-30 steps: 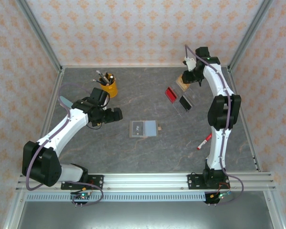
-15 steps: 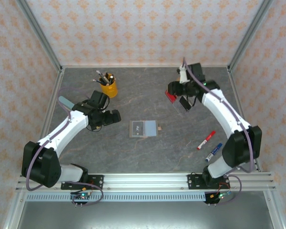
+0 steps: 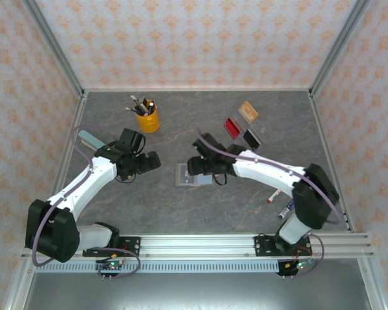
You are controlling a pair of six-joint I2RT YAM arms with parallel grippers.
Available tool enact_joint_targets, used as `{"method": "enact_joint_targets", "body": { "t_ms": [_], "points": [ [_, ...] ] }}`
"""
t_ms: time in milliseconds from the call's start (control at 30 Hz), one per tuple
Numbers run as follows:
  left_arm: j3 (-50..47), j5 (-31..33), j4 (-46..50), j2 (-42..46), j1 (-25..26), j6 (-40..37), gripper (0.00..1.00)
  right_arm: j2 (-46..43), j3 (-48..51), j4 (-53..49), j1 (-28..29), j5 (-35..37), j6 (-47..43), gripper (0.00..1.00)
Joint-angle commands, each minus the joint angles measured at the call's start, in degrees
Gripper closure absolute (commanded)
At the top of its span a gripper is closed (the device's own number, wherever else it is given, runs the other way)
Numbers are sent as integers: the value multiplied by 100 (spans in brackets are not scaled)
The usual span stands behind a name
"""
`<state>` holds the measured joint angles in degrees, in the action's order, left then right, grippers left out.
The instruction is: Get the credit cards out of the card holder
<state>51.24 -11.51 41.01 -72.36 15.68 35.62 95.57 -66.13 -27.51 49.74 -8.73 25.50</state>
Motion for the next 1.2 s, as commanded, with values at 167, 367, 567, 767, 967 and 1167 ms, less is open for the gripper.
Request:
{"method": "enact_joint_targets", "body": {
  "t_ms": [167,367,567,767,967,1167],
  "points": [
    [-175,-142,-287,137,-53,-10,0,831,-384,130,115,560,782,33],
    [-273,-814,-706,-45,-50,-33,0,1240,-581,-117,65,602,728,34],
    [-478,-1409,-1315,-297,-41,220,1,1475,-514,-214,-77,522,733,40],
    [-532,-1959,-1882,-712,122,384,16,1638,-354,-197,-140,427,680,49],
    [-434,-2180,-2293,-1110,436,548,37,1609,-98,-38,-205,340,702,52],
    [-302,-2429,-2708,-1595,731,725,57,1536,103,222,-271,85,709,54]
  ]
}}
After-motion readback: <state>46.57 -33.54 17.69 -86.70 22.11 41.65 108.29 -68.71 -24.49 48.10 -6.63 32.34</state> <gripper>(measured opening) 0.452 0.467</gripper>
